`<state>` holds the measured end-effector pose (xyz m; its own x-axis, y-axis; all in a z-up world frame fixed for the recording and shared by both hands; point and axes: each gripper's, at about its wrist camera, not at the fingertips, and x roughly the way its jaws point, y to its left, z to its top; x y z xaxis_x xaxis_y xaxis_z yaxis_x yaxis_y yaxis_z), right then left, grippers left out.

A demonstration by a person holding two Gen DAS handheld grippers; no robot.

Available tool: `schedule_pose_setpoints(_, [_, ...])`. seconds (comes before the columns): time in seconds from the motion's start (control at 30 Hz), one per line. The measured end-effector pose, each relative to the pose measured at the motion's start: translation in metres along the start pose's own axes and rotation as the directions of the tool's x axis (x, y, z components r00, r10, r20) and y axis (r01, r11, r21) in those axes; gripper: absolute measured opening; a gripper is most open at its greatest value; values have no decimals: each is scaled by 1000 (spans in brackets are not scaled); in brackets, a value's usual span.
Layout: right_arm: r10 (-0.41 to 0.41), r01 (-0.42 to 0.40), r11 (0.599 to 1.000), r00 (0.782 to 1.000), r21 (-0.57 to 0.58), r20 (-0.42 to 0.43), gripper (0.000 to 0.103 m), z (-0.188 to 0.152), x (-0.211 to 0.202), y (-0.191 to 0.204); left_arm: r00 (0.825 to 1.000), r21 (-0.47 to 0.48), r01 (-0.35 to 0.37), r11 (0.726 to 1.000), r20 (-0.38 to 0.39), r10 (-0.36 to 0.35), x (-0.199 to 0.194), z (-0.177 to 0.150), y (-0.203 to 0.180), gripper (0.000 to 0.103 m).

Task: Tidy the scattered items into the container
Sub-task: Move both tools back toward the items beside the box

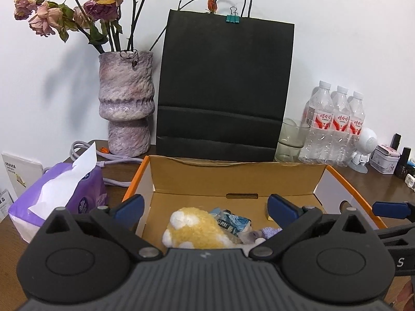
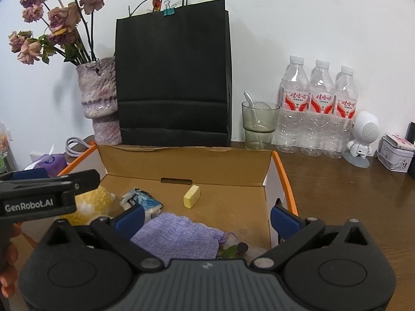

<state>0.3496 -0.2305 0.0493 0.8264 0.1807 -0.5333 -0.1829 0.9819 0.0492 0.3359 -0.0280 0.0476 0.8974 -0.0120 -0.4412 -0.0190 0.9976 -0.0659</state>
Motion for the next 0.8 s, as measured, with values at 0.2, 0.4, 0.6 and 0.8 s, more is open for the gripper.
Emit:
schedule_pose_setpoints(0.2, [-2, 2, 1000, 1000, -2, -1, 103, 0, 0, 1, 1000, 11, 9, 1000, -6, -9, 0, -1, -2, 103])
schedule_pose_setpoints(0.4, [-4, 4, 1000, 1000, 4, -5, 103, -1, 0, -1, 1000, 7, 11, 1000, 0, -11, -3, 1, -1, 103])
schedule_pose_setpoints(0.6, [-12, 12, 1000, 1000, 6, 9, 103, 1, -11, -5, 999, -5, 32, 999, 21, -32, -21, 6, 3, 103])
schedule_pose_setpoints(0.8, [-14, 13, 1000, 999, 21, 30, 103, -3, -37, -21, 998, -7, 64, 998, 17, -64, -43, 3, 11, 103])
